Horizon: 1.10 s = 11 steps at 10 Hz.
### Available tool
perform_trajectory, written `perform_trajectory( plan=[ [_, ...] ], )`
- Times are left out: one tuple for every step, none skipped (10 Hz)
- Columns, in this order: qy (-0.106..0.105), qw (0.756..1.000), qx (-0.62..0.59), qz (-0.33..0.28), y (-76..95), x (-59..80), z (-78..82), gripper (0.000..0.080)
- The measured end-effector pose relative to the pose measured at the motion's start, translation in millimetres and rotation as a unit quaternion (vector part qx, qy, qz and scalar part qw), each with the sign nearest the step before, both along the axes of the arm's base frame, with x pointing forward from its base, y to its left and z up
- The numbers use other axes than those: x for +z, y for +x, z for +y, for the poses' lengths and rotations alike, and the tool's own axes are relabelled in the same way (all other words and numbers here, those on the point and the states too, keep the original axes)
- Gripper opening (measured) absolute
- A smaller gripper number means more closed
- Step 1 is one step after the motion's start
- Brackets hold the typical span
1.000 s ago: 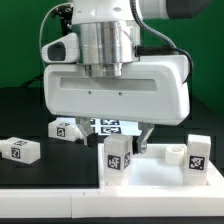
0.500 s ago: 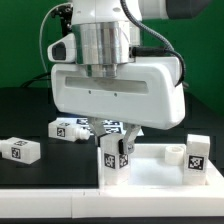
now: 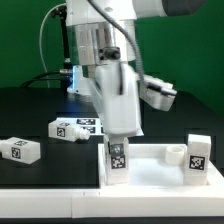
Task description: Assemble square table
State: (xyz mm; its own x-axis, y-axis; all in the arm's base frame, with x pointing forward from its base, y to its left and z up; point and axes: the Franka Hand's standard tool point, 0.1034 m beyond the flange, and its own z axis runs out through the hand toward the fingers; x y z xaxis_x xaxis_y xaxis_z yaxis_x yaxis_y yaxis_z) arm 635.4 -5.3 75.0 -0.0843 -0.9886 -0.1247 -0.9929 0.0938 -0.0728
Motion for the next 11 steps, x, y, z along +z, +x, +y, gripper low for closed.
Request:
perform_trajectory(
  plan=[
    [0.007, 0.998, -0.061, 0.003, 0.1, -0.6, 0.9, 0.0285],
    [0.011, 0.994, -0.106, 0.007, 0.3, -0.6, 1.9, 0.0285],
    [0.013, 0.988, -0.153, 0.01, 0.8, -0.6, 2.6, 0.0285],
    [0.013, 0.988, -0.152, 0.01, 0.8, -0.5, 2.4, 0.0285],
    [0.014, 0.986, -0.163, 0.011, 0.9, -0.5, 2.2, 0.0285],
    [0.008, 0.993, -0.12, 0.006, 0.9, -0.5, 2.5, 0.0285],
    [-0.006, 1.0, -0.017, -0.01, 1.0, 0.6, 5.7, 0.0459],
    [-0.017, 0.996, 0.085, -0.021, 1.3, 2.2, 11.5, 0.058],
    [-0.022, 0.987, 0.158, -0.024, -0.6, 1.6, 16.4, 0.058],
    [-0.025, 0.985, 0.171, -0.026, -0.3, 1.4, 14.6, 0.0641],
    [-0.031, 0.976, 0.216, -0.031, 0.1, 1.7, 12.8, 0.0641]
  ],
)
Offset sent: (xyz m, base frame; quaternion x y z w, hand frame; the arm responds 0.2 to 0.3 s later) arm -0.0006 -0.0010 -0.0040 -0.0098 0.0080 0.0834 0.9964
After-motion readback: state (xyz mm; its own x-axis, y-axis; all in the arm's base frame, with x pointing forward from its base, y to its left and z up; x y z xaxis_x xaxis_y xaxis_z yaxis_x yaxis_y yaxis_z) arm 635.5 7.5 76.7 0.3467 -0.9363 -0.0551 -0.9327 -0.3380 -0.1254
